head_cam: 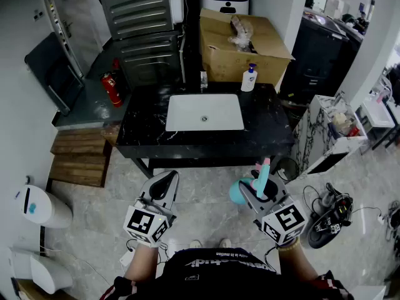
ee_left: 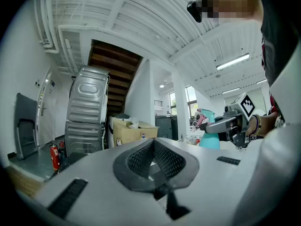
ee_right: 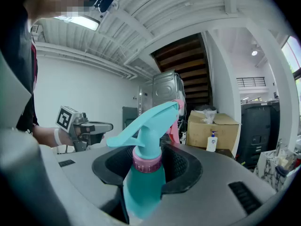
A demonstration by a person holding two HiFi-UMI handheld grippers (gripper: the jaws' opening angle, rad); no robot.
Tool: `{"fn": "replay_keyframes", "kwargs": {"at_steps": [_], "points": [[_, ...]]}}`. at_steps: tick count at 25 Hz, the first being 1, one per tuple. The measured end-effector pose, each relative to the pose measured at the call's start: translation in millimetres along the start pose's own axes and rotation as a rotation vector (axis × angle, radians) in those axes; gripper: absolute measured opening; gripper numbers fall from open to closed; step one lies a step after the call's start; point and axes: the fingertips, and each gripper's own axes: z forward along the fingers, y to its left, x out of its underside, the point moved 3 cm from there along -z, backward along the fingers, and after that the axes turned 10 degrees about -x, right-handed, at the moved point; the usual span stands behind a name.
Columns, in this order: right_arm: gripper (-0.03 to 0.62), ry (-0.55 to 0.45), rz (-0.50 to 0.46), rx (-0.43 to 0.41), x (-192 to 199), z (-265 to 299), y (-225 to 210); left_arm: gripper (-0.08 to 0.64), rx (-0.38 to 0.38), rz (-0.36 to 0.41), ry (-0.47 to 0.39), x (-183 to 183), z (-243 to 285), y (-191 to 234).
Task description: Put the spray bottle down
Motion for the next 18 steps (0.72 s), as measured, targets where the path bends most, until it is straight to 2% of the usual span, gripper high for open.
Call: {"fn": "replay_keyframes", "kwargs": {"at_steps": [10, 15, 18], "points": [[0.199, 0.004, -0.023, 0.013, -0.1, -0.6, -1.0, 0.015, 0.010, -0.001, -0.002, -1.2, 1.8, -5.9], [0.198, -0.036, 0.031, 0.025, -1.5, -5.6, -6.5, 0.015, 0.000, -0.004, -0.008, -2.7, 0.9, -7.8], [0.196, -0.038, 0.032, 0.018, -2.0, -7.8, -6.0, 0.015, 0.000, -0.010, -0.008, -3.2, 0.2, -8.8]]}}
